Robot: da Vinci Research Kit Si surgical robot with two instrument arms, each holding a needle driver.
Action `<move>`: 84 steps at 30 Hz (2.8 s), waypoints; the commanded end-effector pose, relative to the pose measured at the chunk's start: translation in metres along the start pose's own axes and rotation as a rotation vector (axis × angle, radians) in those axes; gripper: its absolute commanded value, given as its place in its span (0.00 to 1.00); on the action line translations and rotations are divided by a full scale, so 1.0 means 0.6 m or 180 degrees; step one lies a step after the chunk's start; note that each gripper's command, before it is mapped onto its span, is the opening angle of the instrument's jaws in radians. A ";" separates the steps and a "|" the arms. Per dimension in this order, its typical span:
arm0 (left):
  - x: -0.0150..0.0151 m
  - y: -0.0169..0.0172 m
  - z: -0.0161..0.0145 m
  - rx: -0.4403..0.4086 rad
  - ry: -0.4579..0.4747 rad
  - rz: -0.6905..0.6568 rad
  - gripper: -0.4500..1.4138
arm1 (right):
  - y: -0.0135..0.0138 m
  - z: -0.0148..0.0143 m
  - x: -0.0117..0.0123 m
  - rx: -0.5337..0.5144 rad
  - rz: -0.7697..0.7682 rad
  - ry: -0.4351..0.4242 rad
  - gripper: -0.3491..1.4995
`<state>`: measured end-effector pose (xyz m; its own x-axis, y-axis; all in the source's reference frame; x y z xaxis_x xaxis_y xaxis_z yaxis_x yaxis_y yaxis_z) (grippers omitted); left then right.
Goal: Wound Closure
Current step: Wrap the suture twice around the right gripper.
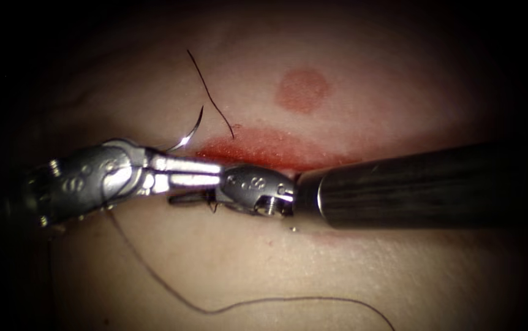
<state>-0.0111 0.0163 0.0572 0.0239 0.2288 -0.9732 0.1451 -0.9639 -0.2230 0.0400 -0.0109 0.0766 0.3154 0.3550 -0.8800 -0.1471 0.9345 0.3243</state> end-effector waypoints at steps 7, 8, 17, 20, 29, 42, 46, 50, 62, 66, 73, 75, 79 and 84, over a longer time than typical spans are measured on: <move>-0.0042 -0.0055 -0.0023 -0.0006 0.0009 -0.0006 0.05 | -0.0038 0.0010 -0.0011 0.0227 -0.0051 0.0056 0.94; -0.0048 -0.0064 -0.0029 0.0001 0.0002 -0.0005 0.05 | -0.0042 0.0010 -0.0011 0.0245 -0.0059 0.0061 0.94; -0.0116 -0.0102 -0.0046 0.0043 -0.0064 0.0050 0.05 | -0.0066 0.0003 -0.0004 0.0343 -0.0080 0.0100 0.95; -0.0136 -0.0109 -0.0046 0.0046 -0.0087 0.0021 0.05 | -0.0074 0.0003 -0.0001 0.0391 -0.0101 0.0164 0.95; -0.0185 -0.0113 -0.0043 0.0070 -0.0112 0.0005 0.05 | -0.0078 -0.0009 0.0022 0.0406 -0.0108 0.0421 0.95; -0.0314 -0.0099 -0.0048 0.0087 -0.0186 -0.0067 0.05 | -0.0075 -0.0027 0.0056 0.0325 -0.0054 0.0760 0.95; -0.0364 -0.0088 -0.0048 0.0090 -0.0228 -0.0126 0.05 | -0.0075 -0.0030 0.0064 0.0308 -0.0040 0.0825 0.96; -0.0410 -0.0073 -0.0053 0.0084 -0.0266 -0.0170 0.05 | -0.0069 -0.0036 0.0076 0.0284 -0.0016 0.0910 0.96; -0.0462 0.0018 -0.0092 0.0029 -0.0225 -0.0261 0.05 | -0.0025 -0.0077 0.0109 -0.0073 0.0051 0.1089 0.94; -0.0456 0.0034 -0.0089 0.0033 -0.0216 -0.0265 0.05 | -0.0013 -0.0086 0.0114 -0.0195 0.0071 0.1093 0.94; -0.0438 0.0058 -0.0069 0.0054 -0.0214 -0.0284 0.05 | 0.0003 -0.0090 0.0115 -0.0440 0.0104 0.1027 0.94; -0.0427 0.0065 -0.0060 0.0054 -0.0205 -0.0319 0.05 | 0.0009 -0.0090 0.0113 -0.0544 0.0120 0.0955 0.94; -0.0411 0.0064 -0.0053 0.0052 -0.0192 -0.0307 0.05 | 0.0021 -0.0092 0.0111 -0.0723 0.0154 0.0812 0.94; -0.0394 0.0053 -0.0050 0.0057 -0.0178 -0.0285 0.05 | 0.0045 -0.0094 0.0111 -0.1004 0.0214 0.0655 0.93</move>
<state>-0.0077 0.0087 0.0789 -0.0449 0.3044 -0.9515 0.1253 -0.9432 -0.3077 0.0359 -0.0058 0.0691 0.1112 0.3743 -0.9206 -0.4619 0.8397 0.2856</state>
